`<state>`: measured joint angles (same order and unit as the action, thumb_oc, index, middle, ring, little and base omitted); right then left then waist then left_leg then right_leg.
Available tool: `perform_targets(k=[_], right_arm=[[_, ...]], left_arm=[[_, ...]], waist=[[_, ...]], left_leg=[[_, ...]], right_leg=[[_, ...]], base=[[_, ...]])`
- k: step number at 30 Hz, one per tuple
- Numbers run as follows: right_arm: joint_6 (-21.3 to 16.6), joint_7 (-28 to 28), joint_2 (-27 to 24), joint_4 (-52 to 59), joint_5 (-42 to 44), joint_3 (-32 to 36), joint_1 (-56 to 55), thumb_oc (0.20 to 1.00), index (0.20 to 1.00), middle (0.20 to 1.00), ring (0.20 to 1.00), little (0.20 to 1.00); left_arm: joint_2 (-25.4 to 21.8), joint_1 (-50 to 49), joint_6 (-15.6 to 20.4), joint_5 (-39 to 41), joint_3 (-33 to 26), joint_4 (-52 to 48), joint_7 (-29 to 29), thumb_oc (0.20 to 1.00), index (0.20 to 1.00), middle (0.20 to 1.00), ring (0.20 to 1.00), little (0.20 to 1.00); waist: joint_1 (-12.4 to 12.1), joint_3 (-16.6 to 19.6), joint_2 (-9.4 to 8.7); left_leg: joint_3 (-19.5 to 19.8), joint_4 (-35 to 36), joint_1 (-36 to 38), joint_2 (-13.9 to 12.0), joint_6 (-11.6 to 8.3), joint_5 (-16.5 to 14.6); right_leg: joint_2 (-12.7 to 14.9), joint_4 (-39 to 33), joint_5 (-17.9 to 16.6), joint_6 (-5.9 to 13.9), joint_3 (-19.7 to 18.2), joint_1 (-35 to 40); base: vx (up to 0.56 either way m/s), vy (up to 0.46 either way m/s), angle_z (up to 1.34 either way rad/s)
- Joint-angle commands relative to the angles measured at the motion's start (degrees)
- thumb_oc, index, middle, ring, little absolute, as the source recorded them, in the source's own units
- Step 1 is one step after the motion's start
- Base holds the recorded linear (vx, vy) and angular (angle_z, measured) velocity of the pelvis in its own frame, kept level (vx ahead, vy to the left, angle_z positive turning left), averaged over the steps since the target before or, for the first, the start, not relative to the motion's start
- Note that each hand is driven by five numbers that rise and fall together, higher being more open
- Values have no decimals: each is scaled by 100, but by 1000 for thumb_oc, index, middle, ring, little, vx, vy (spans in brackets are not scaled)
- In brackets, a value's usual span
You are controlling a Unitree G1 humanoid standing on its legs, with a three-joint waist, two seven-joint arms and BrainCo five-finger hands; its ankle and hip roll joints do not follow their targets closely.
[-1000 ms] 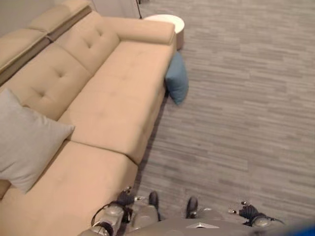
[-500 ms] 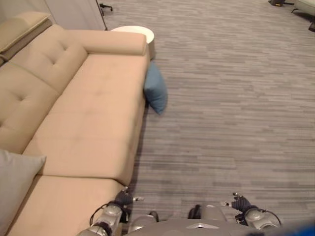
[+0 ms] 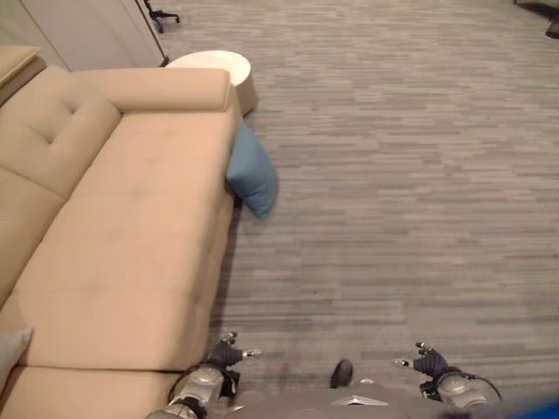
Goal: Pick up all the scattered cushions and arrange them neatly on the sofa.
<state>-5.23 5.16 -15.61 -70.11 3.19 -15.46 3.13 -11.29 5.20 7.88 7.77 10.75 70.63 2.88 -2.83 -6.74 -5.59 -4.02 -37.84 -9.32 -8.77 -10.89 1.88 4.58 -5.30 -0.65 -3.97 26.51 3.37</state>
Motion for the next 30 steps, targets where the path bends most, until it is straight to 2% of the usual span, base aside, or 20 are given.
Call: perform_targets(k=[1,2,3,4,7,9,10,11,12,13,14,15,17,18,19,20,21,25,26,30], right_arm=[[-93,71,-126,-154,114,-24,214,1000,1000,1000,1000,1000],[-93,78,-135,-157,100,-42,239,1000,1000,1000,1000,1000],[-97,86,-135,-166,55,-94,245,1000,1000,1000,1000,1000],[-97,86,-135,-166,55,-95,244,1000,1000,1000,1000,1000],[-111,85,-122,-158,2,-153,267,1000,1000,1000,1000,1000],[-115,59,-110,-144,-20,-182,272,1000,1000,1000,1000,1000],[-110,51,-91,-139,-43,-198,278,1000,1000,1000,1000,1000],[-117,34,-30,-128,-92,-222,267,1000,1000,1000,1000,1000],[-117,35,-28,-129,-93,-223,266,1000,1000,1000,1000,1000],[-113,19,-7,-141,-116,-215,256,1000,1000,1000,1000,1000],[-112,-14,32,-174,-133,-171,211,1000,1000,1000,1000,1000],[-112,-15,31,-174,-133,-170,212,1000,1000,1000,1000,1000],[-108,-23,50,-129,-158,-181,238,1000,1000,1000,1000,1000],[-109,-29,79,-105,-165,-200,255,1000,1000,1000,1000,1000],[-109,-29,78,-105,-165,-199,256,1000,1000,1000,1000,1000],[-99,-33,67,-89,-144,-196,286,1000,1000,1000,1000,1000],[-106,-40,27,-32,-153,-218,293,1000,1000,1000,1000,1000],[-122,-41,18,19,-103,-210,291,1000,1000,1000,1000,1000],[-127,-26,25,32,-63,-209,321,1000,1000,1000,1000,1000],[-95,-56,40,42,-76,-185,297,1000,1000,1000,1000,1000]], left_arm=[[-76,17,15,-12,245,2,107,1000,1000,1000,1000,1000],[-76,-2,25,-2,209,-7,132,1000,1000,1000,1000,1000],[-78,-55,29,17,149,-9,130,1000,1000,1000,1000,1000],[-78,-56,29,17,149,-9,130,1000,1000,1000,1000,1000],[-64,-114,18,-2,90,9,103,1000,1000,1000,1000,1000],[-71,-139,11,-28,54,47,88,1000,1000,1000,1000,1000],[-84,-148,8,-14,19,52,80,1000,1000,1000,1000,1000],[-111,-205,5,14,-35,50,85,1000,1000,1000,1000,1000],[-113,-207,5,15,-34,49,85,1000,1000,1000,1000,1000],[-117,-214,6,7,-23,48,85,1000,1000,1000,1000,1000],[-131,-198,3,16,-44,85,69,1000,1000,1000,1000,1000],[-130,-197,3,16,-44,85,69,1000,1000,1000,1000,1000],[-180,-130,1,75,-19,-1,73,1000,1000,1000,1000,1000],[-217,-78,-8,89,23,-62,81,1000,1000,1000,1000,1000],[-216,-76,-8,89,23,-61,81,1000,1000,1000,1000,1000],[-241,-26,-3,83,91,-103,93,1000,1000,1000,1000,1000],[-246,30,24,112,155,-168,106,1000,1000,1000,1000,1000],[-245,62,35,72,183,-152,93,1000,1000,1000,1000,1000],[-230,97,51,2,193,-64,72,1000,1000,1000,1000,1000],[-230,44,42,-63,123,125,70,1000,1000,1000,1000,1000]], waist=[[-104,-283,27],[-149,-275,45],[-278,-267,110],[-281,-273,106],[-418,-211,197],[-497,-205,218],[-544,-205,205],[-606,-95,139],[-607,-94,134],[-640,-83,116],[-682,-48,47],[-687,-30,53],[-625,-119,49],[-562,-156,64],[-564,-143,72],[-492,-184,139],[-421,-241,196],[-332,-289,174],[-158,-263,105],[36,-149,90]], left_leg=[[-573,1444,24,444,481,-130],[-723,1946,-60,446,546,-163],[-743,2686,-155,528,565,108],[-748,2708,-137,534,565,118],[-830,3491,-332,555,497,625],[-857,3508,-428,580,497,762],[-805,3458,-358,618,532,749],[-773,3337,-300,636,668,605],[-775,3331,-301,639,669,600],[-756,3284,-252,694,761,506],[-782,3267,-60,827,934,278],[-784,3268,-81,817,934,285],[-648,3247,135,947,1149,96],[-569,3270,294,1002,1236,-23],[-569,3270,278,991,1234,-17],[-445,3350,545,1031,1300,-153],[-275,3473,913,1080,1283,-329],[-143,3439,1061,1134,1206,-459],[119,3407,1316,1208,1087,-695],[373,3256,1663,1189,936,-955]], right_leg=[[144,118,-213,1002,-230,14],[116,94,-173,1065,-230,71],[4,74,-62,1116,-315,209],[9,74,-61,1118,-319,216],[-223,45,162,1143,-447,488],[-328,86,288,1124,-549,624],[-348,151,360,1119,-597,679],[-306,405,569,1133,-630,736],[-300,417,579,1135,-631,731],[-231,690,642,1170,-631,713],[61,1486,452,1389,-580,546],[51,1480,440,1385,-585,524],[288,2666,-193,1619,-752,25],[346,3052,-315,1622,-840,-154],[333,3038,-329,1617,-840,-166],[435,3309,-408,1555,-867,-527],[602,2766,-272,1392,-580,-930],[578,2142,-236,1346,-560,-969],[479,936,-516,1425,-826,-1165],[511,690,-749,1522,-995,-1306]], base=[[210,-28,-21],[407,-17,-33],[320,1,-31],[318,20,-27],[329,7,-33],[356,10,-16],[536,77,-47],[407,72,-56],[392,107,-51],[364,166,-24],[360,166,-15],[361,181,-10],[256,155,10],[213,120,26],[331,129,35],[569,82,42],[575,80,37],[354,-61,41],[544,-155,53],[438,-98,90]])
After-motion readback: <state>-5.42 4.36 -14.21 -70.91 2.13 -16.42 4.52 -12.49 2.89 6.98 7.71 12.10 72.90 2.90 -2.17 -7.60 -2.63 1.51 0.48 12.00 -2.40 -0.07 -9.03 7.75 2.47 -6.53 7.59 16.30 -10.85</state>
